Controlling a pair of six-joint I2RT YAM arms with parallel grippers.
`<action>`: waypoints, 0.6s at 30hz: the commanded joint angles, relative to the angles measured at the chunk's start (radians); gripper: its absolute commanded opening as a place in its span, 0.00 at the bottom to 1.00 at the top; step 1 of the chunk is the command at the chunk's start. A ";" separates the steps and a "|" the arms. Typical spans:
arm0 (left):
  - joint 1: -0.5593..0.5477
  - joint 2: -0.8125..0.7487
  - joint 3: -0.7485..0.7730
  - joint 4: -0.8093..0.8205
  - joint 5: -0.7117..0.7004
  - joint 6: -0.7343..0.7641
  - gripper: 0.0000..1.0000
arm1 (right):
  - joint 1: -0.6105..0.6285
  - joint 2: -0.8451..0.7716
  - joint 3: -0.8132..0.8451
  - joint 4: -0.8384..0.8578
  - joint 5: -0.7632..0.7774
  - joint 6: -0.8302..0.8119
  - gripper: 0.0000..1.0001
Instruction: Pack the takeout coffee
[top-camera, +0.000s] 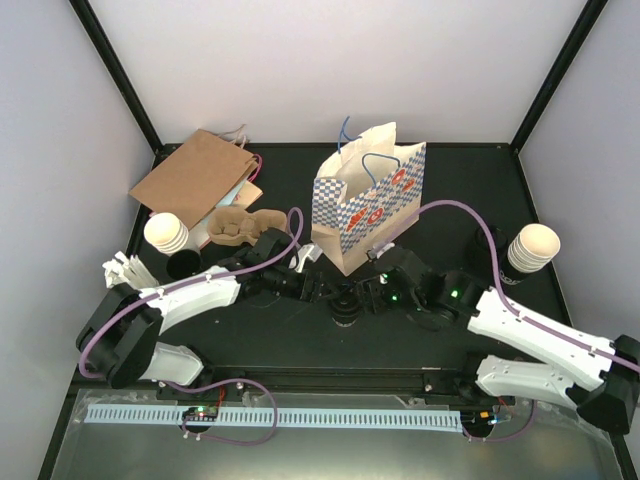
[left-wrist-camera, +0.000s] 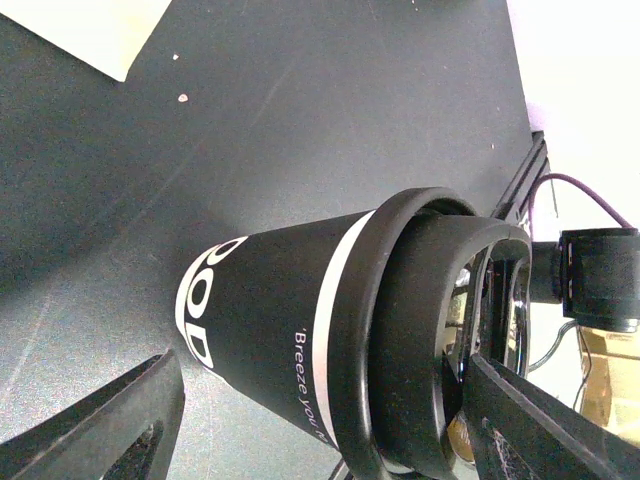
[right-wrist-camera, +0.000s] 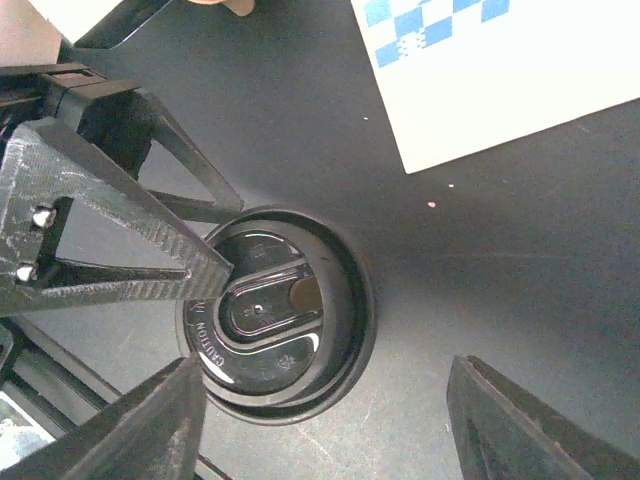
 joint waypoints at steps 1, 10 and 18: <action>-0.007 -0.013 0.014 -0.018 -0.017 -0.010 0.78 | -0.072 -0.070 -0.081 0.167 -0.173 0.021 0.65; -0.009 -0.014 0.018 -0.020 -0.016 -0.009 0.78 | -0.096 -0.037 -0.175 0.397 -0.447 0.065 0.01; -0.010 -0.009 0.020 -0.024 -0.021 -0.009 0.78 | -0.129 0.017 -0.213 0.459 -0.475 0.093 0.01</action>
